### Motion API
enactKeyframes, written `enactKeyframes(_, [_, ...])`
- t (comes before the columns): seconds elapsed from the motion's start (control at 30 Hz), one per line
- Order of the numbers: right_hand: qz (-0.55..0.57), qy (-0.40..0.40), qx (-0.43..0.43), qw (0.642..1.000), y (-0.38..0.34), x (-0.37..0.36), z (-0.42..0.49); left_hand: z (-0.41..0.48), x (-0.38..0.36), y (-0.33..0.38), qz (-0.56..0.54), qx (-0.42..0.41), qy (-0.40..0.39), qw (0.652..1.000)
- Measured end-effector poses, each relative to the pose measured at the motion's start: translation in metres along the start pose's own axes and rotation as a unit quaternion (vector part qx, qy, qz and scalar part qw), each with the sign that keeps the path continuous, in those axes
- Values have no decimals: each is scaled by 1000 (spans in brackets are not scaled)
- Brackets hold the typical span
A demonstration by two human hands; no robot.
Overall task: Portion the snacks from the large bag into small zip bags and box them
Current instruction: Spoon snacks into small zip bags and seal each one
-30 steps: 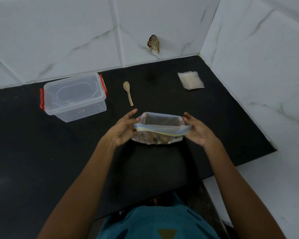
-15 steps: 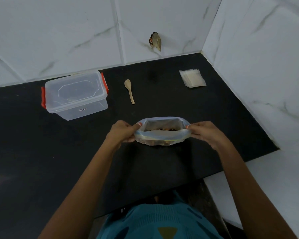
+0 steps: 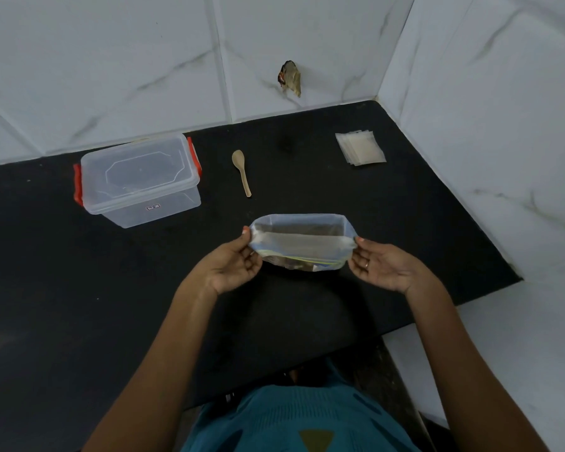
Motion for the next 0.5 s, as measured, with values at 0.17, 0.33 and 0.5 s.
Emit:
enactKeyframes(0.17, [54, -48, 30, 997, 1, -4, 4, 4, 3, -6, -35, 5, -25, 999])
enactKeyframes(0.33, [18, 42, 19, 999, 0, 0, 5, -4, -1, -5, 58, 29, -38, 997])
enactKeyframes(0.5, [-38, 80, 31, 996, -7, -8, -2, -6, -7, 6, 156, -19, 1, 988])
Point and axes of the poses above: each hand's wrist, its own z-axis towards the middle knuckle, its own x-axis out of the back of the hand, y = z × x, the point moved 4 cm from there along z, towards the middle knuckle, and after that the axes turned 5 degrees about -x, right-handed, at the moved point
